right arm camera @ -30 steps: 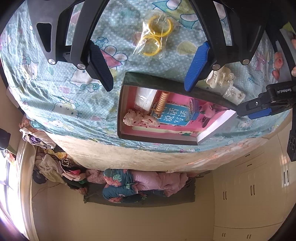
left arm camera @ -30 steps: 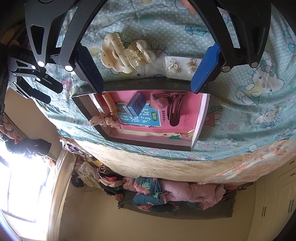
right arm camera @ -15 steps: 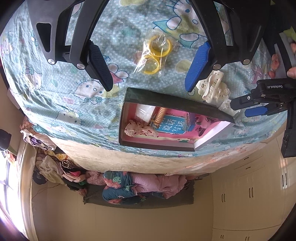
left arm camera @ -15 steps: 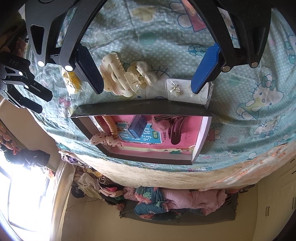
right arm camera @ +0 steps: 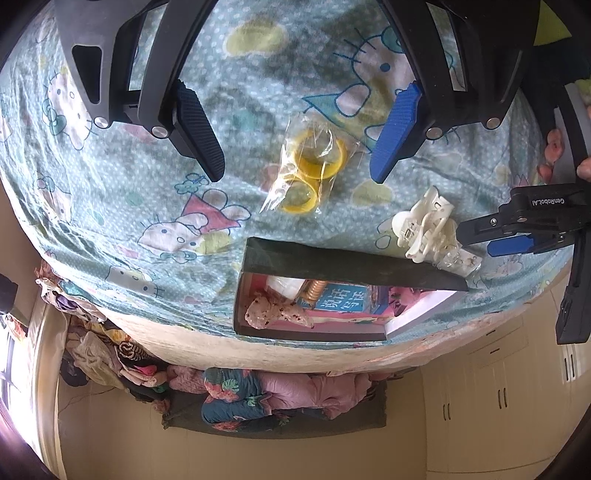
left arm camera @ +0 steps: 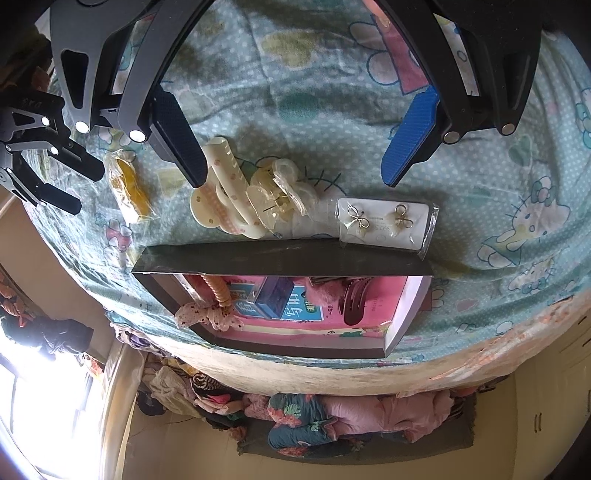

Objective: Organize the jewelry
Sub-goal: 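Move both tools back toward the yellow bangle bag and cream claw clips, then grasp the yellow bangle bag with the right tool while the left grasps a cream claw clip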

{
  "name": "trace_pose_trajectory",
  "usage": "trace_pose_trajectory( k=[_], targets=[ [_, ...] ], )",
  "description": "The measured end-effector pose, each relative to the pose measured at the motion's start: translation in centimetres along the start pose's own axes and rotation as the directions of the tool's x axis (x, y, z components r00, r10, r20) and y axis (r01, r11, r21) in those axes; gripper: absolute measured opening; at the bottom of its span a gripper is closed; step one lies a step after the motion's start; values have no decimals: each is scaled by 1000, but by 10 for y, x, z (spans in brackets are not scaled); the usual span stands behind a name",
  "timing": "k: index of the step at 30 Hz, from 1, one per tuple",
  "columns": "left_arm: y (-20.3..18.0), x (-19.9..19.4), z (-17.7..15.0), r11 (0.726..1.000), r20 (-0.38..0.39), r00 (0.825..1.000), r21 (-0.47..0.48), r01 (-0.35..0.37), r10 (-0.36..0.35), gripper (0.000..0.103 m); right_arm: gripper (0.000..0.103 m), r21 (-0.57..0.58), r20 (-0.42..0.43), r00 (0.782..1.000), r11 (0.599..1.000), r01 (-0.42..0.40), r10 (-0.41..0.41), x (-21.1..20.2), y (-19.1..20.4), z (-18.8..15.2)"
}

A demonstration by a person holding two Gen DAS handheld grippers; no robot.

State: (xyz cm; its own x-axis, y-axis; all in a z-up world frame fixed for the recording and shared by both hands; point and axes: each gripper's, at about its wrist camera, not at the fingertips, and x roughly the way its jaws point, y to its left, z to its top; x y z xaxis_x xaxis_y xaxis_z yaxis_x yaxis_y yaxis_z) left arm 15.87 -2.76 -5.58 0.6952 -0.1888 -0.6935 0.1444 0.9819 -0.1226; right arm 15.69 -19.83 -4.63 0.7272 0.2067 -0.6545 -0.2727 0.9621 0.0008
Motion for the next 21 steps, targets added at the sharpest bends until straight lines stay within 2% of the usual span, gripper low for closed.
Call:
trace_pose_trajectory(
  k=[7,17,19,21],
  targets=[
    [-2,11,-5,1000,-35,999,6,-13,13,86,81,9,-37,999,1000,-5,6,12,-2,-9],
    [5,16,-6,999,-51,999,-43,18,-20,86,82,31,-89,995,998,-49,51,40,5,-7],
    [6,16,-7,998,-53,998,-53,29,-32,86,78,20,-88,995,998,-51,53,44,8,-6],
    [7,17,-6,997,-54,998,-66,42,-45,86,65,-2,-88,994,998,-61,60,45,12,-6]
  ],
)
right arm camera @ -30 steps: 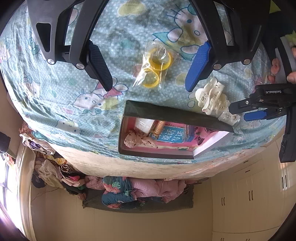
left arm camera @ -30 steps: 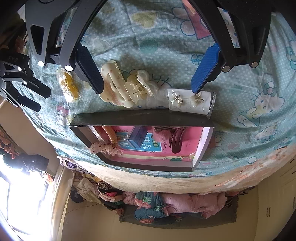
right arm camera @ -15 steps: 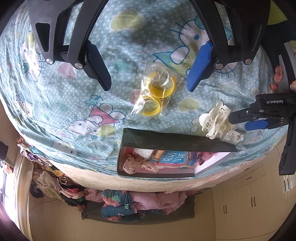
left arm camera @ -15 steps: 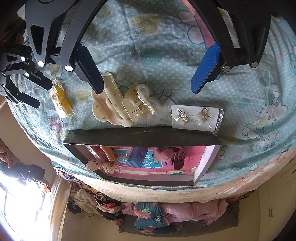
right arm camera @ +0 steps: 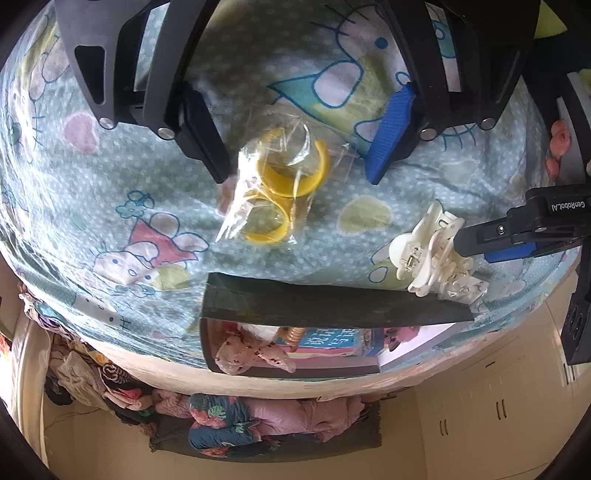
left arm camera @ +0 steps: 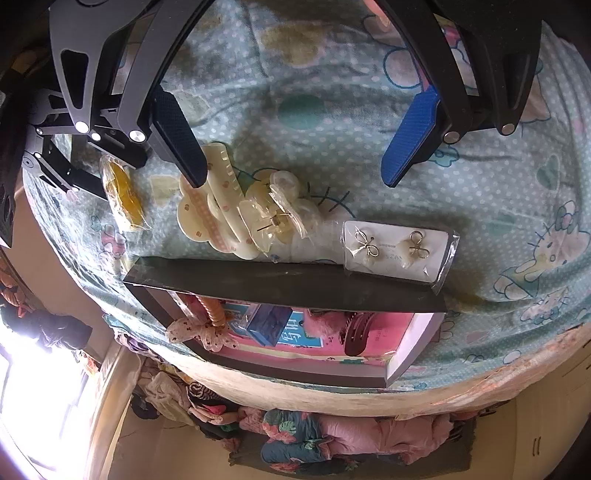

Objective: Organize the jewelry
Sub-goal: 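Grasp the yellow bangle bag with the right tool while the left grasps a cream claw clip, then carry the bangle bag and claw clip into the tray box and open both tools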

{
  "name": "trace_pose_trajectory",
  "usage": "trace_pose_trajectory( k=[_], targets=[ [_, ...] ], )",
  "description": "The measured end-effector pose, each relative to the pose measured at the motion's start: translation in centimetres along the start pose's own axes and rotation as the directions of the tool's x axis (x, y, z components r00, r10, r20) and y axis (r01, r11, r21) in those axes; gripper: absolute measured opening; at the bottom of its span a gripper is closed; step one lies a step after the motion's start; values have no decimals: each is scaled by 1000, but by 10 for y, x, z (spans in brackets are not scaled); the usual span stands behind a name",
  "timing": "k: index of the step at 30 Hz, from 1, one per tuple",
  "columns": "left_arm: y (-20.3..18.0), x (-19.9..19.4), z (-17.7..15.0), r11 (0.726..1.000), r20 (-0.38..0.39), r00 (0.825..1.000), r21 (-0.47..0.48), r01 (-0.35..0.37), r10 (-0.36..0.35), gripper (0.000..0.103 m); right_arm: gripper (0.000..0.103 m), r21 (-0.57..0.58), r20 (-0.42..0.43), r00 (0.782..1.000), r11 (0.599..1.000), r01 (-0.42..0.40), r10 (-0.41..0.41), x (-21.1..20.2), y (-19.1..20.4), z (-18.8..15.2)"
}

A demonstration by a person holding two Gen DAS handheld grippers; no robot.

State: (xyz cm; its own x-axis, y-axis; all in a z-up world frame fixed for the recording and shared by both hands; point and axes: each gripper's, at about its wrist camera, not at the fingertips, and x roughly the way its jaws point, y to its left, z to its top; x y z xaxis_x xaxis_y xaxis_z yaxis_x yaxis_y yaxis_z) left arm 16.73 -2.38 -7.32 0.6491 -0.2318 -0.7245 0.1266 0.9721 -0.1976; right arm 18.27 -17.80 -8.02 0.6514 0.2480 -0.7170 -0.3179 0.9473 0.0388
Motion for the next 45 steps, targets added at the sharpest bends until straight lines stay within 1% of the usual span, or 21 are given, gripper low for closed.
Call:
trace_pose_trajectory(
  k=[1,2,3,5,6,7,9,12,15,16,24,29,34,42,45],
  targets=[
    [1,0,0,1000,-2,1000,-7,10,-10,86,63,-19,3,1000,1000,3,-3,1,3,1],
    [2,1,0,1000,-4,1000,-12,21,-21,84,55,-33,5,1000,999,-1,1,2,5,2],
    [2,1,0,999,-3,999,-16,31,-32,80,49,-44,7,1000,999,-9,9,2,8,2],
    [1,1,1,998,1,998,-19,56,-56,73,47,-60,14,1000,998,-9,10,2,11,3],
    [1,1,1,997,1,998,-22,68,-68,69,45,-64,17,1000,998,-11,12,2,12,3],
    [1,0,2,997,1,997,-22,75,-75,68,43,-65,18,1000,998,-16,17,2,12,4],
    [1,-1,2,995,3,996,-25,94,-94,57,42,-71,22,1000,997,-17,19,2,13,4],
    [1,-3,3,993,7,994,-28,111,-110,46,42,-74,25,999,997,-18,20,1,13,4],
    [1,-4,3,992,8,993,-29,120,-120,38,42,-75,25,999,997,-20,22,1,14,4],
    [1,-4,3,992,7,993,-28,121,-121,37,42,-75,25,999,997,-20,22,1,14,5],
    [12,-3,1,993,-21,994,-59,101,-103,36,42,-78,24,1000,997,-17,19,0,15,4],
    [15,-2,-1,989,-36,991,-72,126,-129,36,42,-81,22,1000,997,-12,14,-2,15,5],
    [15,3,1,988,-42,990,-80,131,-135,37,42,-75,27,1000,997,-1,3,-3,11,5],
    [14,12,14,990,-37,992,-74,119,-122,46,42,-71,24,1000,997,-1,3,-2,9,4],
    [12,16,19,991,-35,992,-73,117,-119,47,42,-73,25,1000,997,-1,3,0,9,6]
  ],
)
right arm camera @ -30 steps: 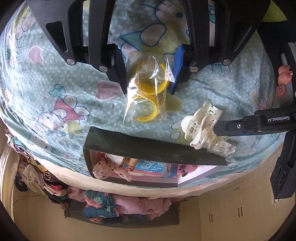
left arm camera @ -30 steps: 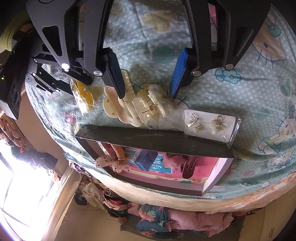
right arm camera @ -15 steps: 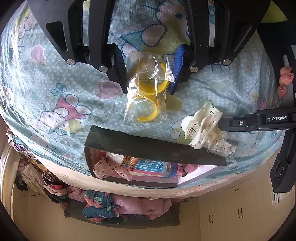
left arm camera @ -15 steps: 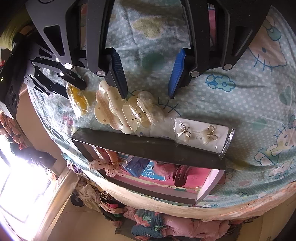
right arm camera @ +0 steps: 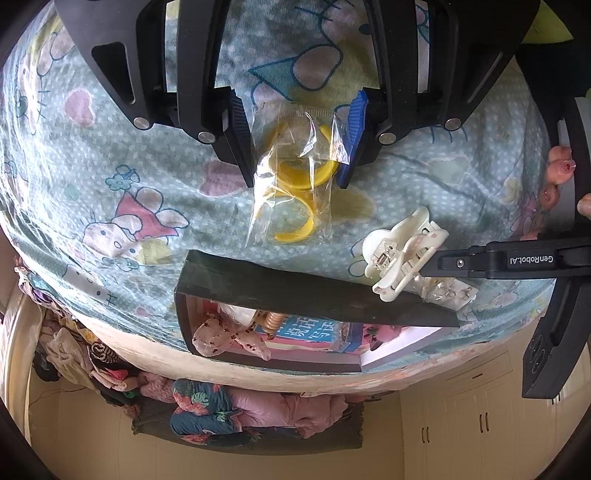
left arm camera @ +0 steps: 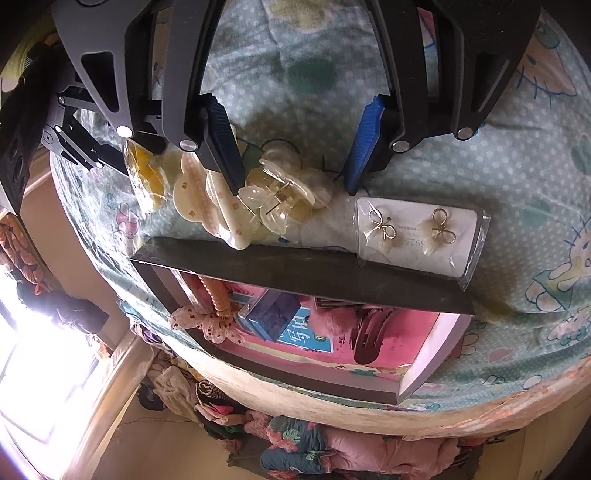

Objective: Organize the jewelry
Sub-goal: 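Carry the bangle bag and claw clip into the tray box and open both tools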

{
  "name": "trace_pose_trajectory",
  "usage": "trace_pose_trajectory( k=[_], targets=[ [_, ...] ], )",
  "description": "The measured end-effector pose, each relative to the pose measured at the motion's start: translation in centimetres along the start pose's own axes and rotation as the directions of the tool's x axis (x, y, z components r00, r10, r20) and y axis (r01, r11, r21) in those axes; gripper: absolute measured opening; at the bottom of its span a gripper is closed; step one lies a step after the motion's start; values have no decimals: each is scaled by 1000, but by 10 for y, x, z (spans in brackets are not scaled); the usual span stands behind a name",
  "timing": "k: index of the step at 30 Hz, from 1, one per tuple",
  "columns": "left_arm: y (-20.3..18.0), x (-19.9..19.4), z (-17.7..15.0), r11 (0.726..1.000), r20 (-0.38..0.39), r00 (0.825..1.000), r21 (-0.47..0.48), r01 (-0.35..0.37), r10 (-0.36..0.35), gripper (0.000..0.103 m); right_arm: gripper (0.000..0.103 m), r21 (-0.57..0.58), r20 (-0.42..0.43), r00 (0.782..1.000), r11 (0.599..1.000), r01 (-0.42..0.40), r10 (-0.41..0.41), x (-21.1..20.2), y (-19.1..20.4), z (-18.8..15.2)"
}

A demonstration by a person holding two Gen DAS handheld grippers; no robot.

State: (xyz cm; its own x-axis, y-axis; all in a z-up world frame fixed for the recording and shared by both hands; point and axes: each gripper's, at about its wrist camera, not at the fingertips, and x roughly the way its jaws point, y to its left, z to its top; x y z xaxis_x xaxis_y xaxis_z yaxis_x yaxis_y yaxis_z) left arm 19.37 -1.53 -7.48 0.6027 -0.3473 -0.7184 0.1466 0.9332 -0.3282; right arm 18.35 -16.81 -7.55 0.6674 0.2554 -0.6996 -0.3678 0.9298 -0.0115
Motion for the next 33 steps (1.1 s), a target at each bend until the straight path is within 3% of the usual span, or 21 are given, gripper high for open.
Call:
trace_pose_trajectory(
  k=[3,5,10,19,33],
  targets=[
    [-3,4,4,1000,3,1000,12,-5,5,46,42,-2,2,1000,1000,-2,2,0,0,1],
    [-6,6,5,999,7,1000,30,-12,12,39,42,-12,7,1000,1000,-4,4,0,1,2],
    [-12,3,3,996,15,999,75,-39,38,39,41,-14,24,1000,1000,-10,10,-7,1,6],
    [-13,-27,1,997,62,998,73,-9,5,39,41,-8,80,997,1000,-17,17,-26,-5,24],
    [7,-45,53,1000,154,988,16,-17,14,39,41,17,140,990,1000,7,-9,-27,-15,61]
  ],
)
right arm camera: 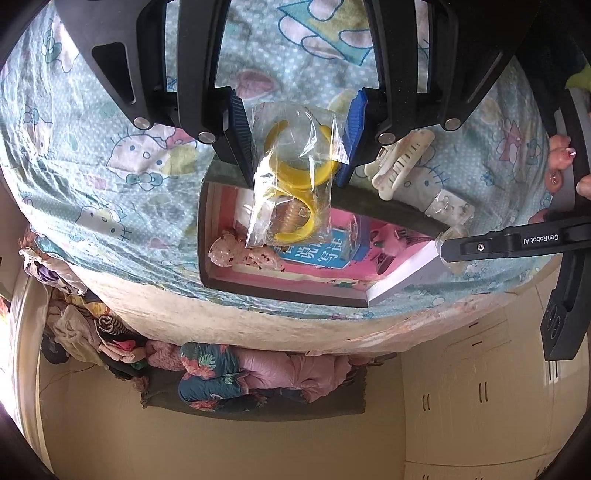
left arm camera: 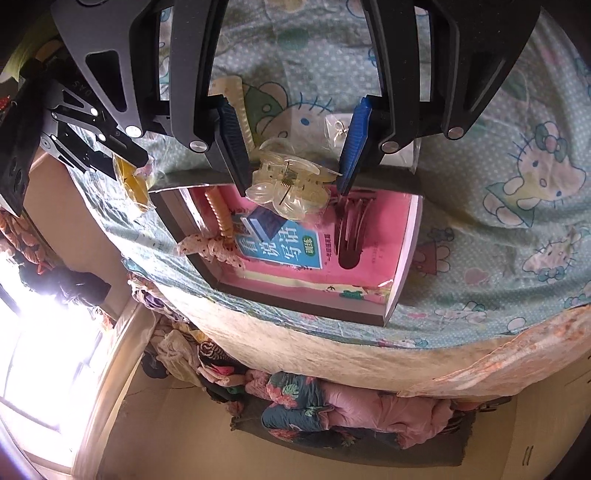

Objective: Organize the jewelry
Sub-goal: 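Carry the bangle bag and claw clip into the tray box and open both tools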

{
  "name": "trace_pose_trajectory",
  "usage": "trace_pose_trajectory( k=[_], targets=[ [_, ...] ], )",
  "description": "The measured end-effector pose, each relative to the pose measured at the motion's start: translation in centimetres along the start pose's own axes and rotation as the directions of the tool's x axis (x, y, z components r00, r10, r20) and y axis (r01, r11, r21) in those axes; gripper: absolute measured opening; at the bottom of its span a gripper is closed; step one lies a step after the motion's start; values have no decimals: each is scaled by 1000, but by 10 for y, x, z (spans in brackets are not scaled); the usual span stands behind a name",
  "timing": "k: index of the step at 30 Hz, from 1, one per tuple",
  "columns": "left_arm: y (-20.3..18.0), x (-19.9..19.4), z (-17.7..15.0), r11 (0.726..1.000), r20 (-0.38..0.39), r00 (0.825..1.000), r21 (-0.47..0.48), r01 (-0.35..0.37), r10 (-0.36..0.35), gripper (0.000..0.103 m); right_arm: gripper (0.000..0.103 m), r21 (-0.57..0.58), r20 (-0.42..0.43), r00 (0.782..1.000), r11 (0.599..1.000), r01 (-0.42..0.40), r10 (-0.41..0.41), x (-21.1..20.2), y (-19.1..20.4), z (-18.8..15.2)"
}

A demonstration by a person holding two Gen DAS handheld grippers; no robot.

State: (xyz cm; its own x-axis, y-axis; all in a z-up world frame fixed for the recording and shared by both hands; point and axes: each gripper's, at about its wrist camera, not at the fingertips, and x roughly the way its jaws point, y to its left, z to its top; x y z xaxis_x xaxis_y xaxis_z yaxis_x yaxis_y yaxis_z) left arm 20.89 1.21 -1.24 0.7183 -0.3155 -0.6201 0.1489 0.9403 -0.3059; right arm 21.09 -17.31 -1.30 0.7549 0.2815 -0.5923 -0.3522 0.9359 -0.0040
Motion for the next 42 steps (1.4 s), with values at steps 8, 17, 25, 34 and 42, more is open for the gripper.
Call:
trace_pose_trajectory(
  k=[8,17,25,34,42],
  targets=[
    [-4,12,23,999,3,1000,35,0,0,39,41,7,17,1000,1000,14,-14,17,-5,23],
    [-7,40,41,998,-23,1000,70,-6,7,39,41,22,17,1000,1000,11,-11,46,-8,49],
    [-2,68,50,997,-52,998,75,-28,32,39,41,31,-11,1000,999,24,-24,76,-13,63],
    [6,91,50,995,-85,995,80,-54,61,39,41,40,-80,996,998,46,-43,110,-20,63],
    [10,104,45,994,-97,993,87,-65,73,39,42,19,-110,993,999,47,-45,128,-18,61]
  ],
)
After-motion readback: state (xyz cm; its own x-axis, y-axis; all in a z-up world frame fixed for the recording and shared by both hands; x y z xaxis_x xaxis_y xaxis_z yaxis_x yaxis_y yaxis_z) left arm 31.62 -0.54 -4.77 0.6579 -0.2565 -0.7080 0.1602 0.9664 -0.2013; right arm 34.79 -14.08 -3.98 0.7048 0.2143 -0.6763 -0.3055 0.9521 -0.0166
